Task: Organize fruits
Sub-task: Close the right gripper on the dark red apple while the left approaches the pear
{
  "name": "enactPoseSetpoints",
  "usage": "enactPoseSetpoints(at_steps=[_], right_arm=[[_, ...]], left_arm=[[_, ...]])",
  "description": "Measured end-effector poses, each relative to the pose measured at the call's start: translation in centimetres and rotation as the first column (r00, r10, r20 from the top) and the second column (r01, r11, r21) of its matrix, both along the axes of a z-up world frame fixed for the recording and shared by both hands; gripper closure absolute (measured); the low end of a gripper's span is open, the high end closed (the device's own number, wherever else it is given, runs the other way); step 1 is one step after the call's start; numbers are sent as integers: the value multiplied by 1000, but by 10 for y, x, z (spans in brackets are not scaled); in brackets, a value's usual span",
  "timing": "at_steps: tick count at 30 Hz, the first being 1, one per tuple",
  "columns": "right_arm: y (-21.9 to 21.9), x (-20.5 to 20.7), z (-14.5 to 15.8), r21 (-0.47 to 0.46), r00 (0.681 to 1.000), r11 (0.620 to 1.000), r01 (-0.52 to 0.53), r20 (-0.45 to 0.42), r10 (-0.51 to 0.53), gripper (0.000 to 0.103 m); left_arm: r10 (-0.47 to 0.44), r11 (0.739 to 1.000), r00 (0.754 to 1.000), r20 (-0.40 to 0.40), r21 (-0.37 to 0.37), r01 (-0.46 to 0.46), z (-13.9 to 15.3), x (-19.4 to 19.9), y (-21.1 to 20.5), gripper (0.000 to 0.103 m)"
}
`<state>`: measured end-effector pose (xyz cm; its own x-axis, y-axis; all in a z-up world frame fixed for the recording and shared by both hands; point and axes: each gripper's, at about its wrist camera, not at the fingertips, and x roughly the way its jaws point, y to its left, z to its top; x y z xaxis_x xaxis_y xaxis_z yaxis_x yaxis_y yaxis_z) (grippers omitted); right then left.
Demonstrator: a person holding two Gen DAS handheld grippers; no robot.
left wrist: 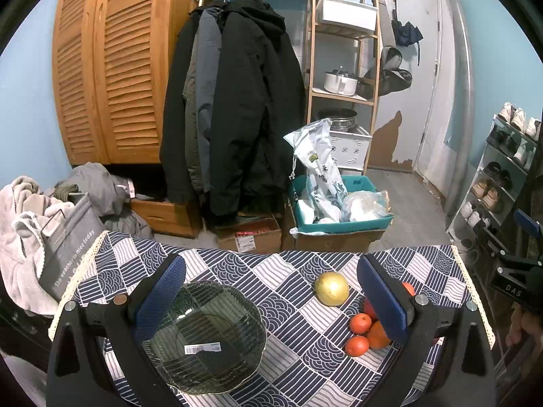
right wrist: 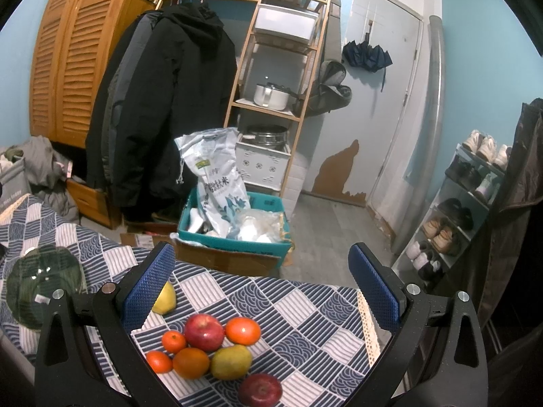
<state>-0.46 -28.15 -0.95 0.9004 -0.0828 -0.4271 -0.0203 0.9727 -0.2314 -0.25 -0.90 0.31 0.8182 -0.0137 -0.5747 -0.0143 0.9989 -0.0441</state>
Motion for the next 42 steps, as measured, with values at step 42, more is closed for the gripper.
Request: enactPoseSetpoints(at_steps=[42], right_arm=[[-68,28,-88,70,933,992,109,-352,-78,3]], left_arm=[[-101,994,970,-220,4,105,-94,45,-49,1]])
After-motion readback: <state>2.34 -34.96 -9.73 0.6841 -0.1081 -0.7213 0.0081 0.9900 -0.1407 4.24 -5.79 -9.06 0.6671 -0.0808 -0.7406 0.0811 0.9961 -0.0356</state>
